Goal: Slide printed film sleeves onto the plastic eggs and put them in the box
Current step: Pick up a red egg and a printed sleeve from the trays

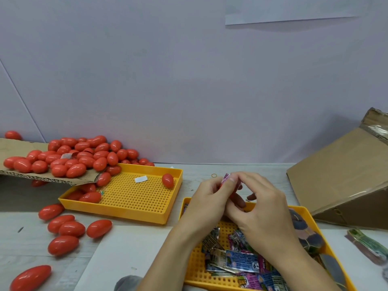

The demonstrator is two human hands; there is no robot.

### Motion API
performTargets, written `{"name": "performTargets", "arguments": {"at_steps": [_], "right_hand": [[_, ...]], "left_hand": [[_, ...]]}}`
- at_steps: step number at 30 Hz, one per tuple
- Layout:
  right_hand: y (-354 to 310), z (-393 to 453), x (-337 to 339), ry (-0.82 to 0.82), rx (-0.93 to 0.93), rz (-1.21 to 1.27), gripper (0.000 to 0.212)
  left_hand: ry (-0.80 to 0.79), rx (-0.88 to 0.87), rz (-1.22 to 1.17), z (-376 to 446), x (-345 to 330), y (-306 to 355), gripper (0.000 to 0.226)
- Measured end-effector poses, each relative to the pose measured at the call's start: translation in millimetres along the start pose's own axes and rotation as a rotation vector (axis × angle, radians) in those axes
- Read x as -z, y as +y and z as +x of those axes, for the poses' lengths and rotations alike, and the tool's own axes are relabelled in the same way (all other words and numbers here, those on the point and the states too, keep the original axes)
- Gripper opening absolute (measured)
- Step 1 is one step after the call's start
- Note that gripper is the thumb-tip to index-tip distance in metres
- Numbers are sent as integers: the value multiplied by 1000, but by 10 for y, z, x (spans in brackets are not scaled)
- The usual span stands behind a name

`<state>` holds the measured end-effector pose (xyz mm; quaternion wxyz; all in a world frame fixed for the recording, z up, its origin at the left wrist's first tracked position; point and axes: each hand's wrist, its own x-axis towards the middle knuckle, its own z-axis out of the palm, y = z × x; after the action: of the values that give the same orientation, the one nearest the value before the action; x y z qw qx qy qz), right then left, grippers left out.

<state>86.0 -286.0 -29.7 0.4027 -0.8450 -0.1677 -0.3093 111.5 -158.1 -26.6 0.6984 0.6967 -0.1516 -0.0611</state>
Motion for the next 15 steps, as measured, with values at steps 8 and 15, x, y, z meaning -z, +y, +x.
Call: {"name": "performTargets", "arguments": {"at_steps": [8,15], "right_hand": [[20,-19,6,-15,-7,-26,16],[23,-10,6,-1,-18,4,20]], "left_hand": [[29,-5,227,-25,-31,49,49],[18,7,112,-11,-28,43,43]]}}
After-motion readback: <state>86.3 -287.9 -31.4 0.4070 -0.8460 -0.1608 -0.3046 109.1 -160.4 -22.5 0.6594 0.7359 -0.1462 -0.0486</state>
